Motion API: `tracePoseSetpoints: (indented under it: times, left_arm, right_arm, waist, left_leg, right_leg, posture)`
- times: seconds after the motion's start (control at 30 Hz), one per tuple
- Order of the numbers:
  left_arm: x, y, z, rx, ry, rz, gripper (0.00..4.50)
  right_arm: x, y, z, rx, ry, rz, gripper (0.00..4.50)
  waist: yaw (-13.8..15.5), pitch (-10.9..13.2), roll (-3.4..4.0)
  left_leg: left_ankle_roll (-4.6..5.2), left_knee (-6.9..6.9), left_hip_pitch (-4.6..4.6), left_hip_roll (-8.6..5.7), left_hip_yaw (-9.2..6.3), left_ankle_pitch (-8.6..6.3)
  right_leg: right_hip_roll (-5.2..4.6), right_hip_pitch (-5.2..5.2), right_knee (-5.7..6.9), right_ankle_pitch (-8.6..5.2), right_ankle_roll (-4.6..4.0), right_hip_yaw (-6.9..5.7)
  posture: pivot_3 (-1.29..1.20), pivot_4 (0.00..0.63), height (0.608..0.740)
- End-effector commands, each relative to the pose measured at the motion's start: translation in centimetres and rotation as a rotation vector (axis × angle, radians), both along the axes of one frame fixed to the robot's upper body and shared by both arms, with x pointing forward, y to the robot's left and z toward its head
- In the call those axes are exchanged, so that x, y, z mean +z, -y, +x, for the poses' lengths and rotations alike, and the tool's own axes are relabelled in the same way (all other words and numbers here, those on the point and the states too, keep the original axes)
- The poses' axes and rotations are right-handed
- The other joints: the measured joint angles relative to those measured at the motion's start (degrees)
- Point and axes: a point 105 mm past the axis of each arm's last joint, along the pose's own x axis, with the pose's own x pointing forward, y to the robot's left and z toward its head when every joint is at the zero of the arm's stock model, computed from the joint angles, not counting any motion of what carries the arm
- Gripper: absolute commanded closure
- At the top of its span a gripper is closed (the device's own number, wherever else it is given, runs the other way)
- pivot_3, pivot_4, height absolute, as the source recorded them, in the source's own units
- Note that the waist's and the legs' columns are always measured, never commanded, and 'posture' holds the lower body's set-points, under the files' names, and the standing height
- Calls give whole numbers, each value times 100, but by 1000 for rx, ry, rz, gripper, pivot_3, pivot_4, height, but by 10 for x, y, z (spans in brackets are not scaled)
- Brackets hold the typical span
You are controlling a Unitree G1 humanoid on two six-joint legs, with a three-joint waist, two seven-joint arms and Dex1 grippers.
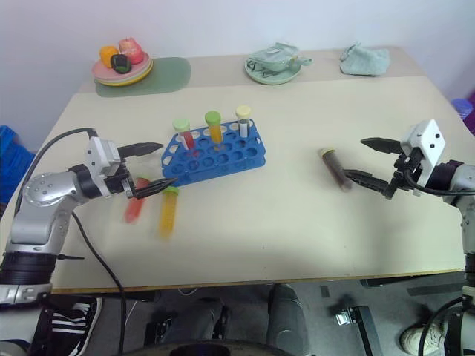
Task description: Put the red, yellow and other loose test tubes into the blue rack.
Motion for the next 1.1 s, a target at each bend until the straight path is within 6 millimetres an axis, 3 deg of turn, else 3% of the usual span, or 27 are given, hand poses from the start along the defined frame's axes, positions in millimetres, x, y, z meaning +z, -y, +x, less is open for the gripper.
tracePoseSetpoints:
  times: [0.03,0.53,0.73,0.83,1.0,1.1]
  left_arm:
    - [16,-2,1,0,61,6,66]
    - [16,-28,-6,112,86,-11,66]
    - [23,-25,-5,113,103,-24,66]
    - [23,-17,-3,99,111,-33,66]
    - [21,-4,-5,74,112,-48,66]
    - [19,1,-7,59,107,-49,66]
  right_arm:
    - [12,-4,-2,15,52,-5,0]
    - [15,-22,21,9,18,31,0]
    - [15,-16,37,-82,46,-106,0]
    - [30,-5,56,-223,71,-169,0]
    - [33,11,67,-317,-53,-212,0]
    - [34,10,66,-323,-165,-195,0]
  waist:
    - [1,0,0]
    - [-4,0,0]
    - [-2,0,0]
    - [-10,1,2]
    - [-4,1,1]
    - [-7,1,2]
  left_leg:
    - [0,0,0,0,0,0]
    - [1,-1,0,3,-1,0]
    - [2,0,-4,1,1,-1]
    - [2,0,-5,3,4,-1]
    - [2,-2,-12,8,9,-1]
    - [5,-3,-15,8,14,-2]
  right_leg:
    - [0,0,0,0,0,0]
    - [2,-1,-4,2,-1,1]
    - [2,0,-18,11,2,0]
    - [4,-1,-23,16,-1,1]
    - [10,-3,-36,18,-3,1]
    - [9,1,-49,22,-1,1]
  posture:
    - [0,150,740]
    - [0,150,740]
    - [0,150,740]
    - [0,150,740]
    - [0,150,740]
    - [0,150,740]
